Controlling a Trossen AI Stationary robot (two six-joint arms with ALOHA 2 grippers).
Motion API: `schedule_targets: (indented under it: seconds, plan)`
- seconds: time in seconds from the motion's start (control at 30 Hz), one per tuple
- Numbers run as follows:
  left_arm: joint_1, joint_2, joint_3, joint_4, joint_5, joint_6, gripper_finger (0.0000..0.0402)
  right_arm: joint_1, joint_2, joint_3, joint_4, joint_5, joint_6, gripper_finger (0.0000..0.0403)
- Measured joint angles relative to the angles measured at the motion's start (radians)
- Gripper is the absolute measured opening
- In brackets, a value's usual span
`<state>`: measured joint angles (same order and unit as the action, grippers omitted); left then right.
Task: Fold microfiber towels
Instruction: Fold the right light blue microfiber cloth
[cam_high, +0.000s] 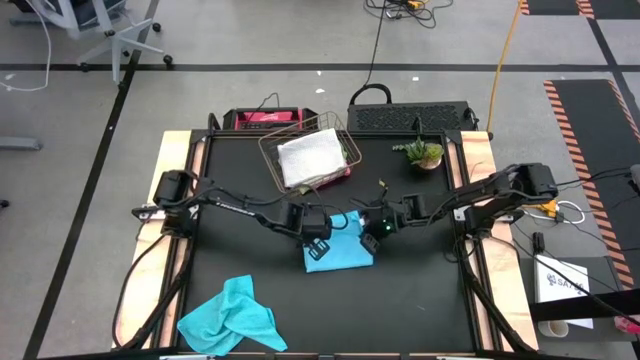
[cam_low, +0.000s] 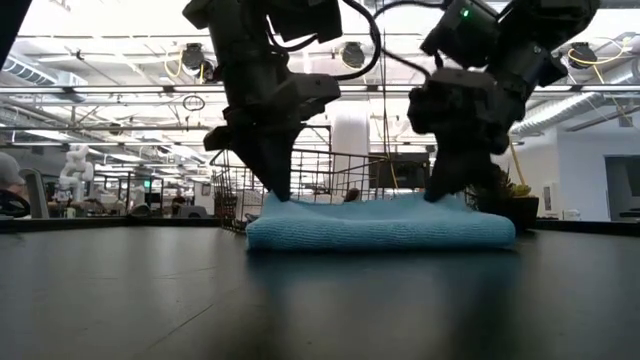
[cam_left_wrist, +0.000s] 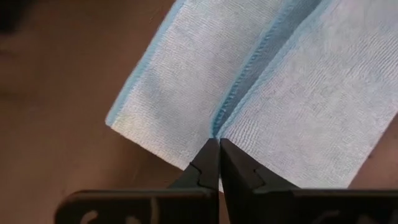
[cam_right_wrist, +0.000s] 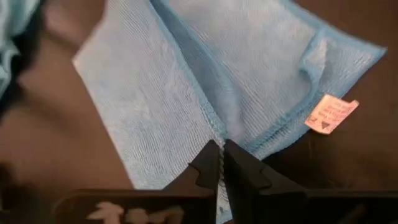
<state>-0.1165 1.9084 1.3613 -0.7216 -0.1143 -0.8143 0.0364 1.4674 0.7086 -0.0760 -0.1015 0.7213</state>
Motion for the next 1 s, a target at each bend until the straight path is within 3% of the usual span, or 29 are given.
schedule_targets:
  seconds: [0.57, 1.0]
  plan:
    - [-0.033, -0.110, 0.000, -0.179, -0.154, -0.129, 0.0006, -0.049, -0.046, 0.001, 0.186, 0.053, -0.055, 0.0001]
    - [-0.038, -0.090, 0.000, -0.192, -0.149, -0.154, 0.0012, -0.017, -0.046, 0.001, 0.124, 0.049, -0.034, 0.0000]
